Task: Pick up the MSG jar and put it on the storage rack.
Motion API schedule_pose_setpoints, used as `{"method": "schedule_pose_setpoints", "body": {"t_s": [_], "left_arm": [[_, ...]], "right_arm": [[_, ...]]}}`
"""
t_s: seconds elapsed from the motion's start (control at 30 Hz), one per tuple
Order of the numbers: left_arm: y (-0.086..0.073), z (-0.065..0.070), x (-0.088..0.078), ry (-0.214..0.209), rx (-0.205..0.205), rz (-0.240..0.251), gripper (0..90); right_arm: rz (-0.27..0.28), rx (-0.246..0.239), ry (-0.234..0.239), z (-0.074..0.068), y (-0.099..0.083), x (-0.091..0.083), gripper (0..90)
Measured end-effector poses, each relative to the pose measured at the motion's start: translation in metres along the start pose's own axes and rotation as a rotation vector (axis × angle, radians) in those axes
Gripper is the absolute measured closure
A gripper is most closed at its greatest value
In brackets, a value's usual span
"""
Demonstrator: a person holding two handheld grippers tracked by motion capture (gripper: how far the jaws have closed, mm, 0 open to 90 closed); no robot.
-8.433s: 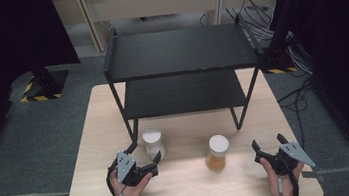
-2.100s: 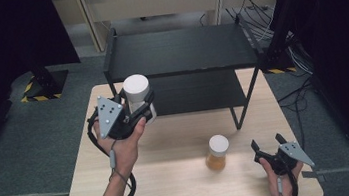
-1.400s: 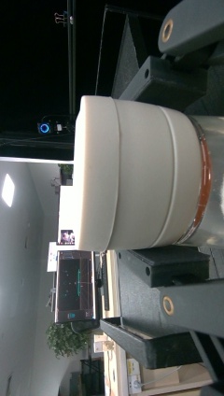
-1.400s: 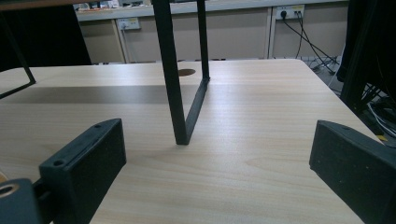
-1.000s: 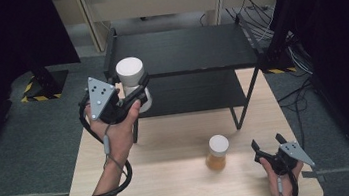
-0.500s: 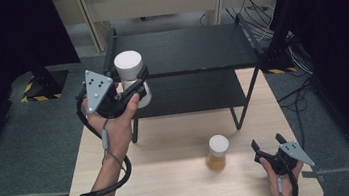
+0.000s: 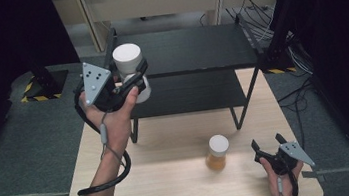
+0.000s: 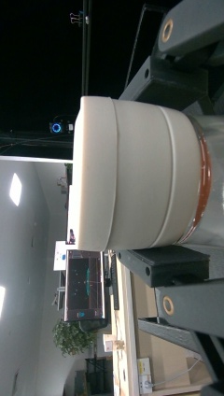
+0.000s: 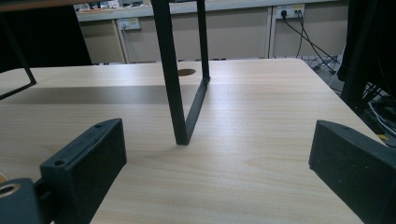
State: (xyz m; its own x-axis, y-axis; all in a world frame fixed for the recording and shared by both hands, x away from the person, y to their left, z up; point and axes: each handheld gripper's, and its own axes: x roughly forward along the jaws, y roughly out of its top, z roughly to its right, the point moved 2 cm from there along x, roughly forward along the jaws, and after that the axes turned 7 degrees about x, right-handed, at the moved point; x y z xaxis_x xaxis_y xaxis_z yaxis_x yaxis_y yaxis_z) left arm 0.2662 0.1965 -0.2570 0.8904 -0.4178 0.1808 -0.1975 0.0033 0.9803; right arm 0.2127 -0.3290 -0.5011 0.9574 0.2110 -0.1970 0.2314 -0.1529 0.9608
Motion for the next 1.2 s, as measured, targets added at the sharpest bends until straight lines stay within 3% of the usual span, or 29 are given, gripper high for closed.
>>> {"method": "schedule_pose_setpoints", "body": {"t_s": [1.2], "left_arm": [[0.033,-0.007,0.027,0.018,0.008,-0.021,33.9]], "right_arm": [[0.001,0.004,0.003,0.001,0.0,0.0,4.8]]}}
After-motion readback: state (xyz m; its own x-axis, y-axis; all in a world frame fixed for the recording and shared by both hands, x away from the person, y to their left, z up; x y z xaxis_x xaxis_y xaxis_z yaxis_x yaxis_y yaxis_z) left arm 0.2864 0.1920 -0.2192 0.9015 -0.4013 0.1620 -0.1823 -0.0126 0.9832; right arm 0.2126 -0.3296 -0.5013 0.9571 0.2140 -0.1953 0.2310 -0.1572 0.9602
